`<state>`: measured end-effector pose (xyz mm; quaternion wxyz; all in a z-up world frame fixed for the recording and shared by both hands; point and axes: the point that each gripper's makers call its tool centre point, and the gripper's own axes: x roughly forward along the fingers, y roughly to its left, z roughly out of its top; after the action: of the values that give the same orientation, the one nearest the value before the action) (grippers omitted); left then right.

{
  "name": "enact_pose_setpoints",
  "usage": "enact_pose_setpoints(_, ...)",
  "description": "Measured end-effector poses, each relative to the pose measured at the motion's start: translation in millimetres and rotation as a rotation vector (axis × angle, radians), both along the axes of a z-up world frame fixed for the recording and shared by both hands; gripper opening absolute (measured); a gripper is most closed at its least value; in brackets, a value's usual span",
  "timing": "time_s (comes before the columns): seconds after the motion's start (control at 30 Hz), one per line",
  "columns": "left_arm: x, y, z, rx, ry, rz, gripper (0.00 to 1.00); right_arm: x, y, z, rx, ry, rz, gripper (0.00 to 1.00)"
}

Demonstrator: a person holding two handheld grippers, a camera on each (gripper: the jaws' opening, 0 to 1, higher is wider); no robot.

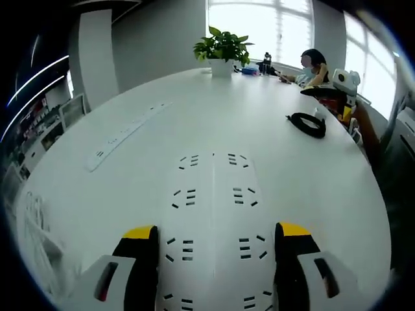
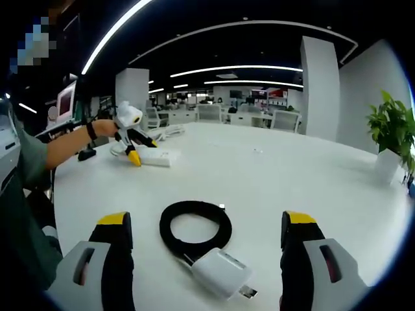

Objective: Straighten the power strip on the desk, plug the charger into it

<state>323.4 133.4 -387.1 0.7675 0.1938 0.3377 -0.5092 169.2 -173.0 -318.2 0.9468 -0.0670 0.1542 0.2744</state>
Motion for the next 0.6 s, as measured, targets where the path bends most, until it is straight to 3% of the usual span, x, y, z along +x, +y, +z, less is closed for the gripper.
enact_pose_setpoints(0.6,-3.2,-10.2,1.2,-0.015,-0.007,-0.07,0.74,-0.5,4.9,0.6,0.006,-0.001,0.015,0.95)
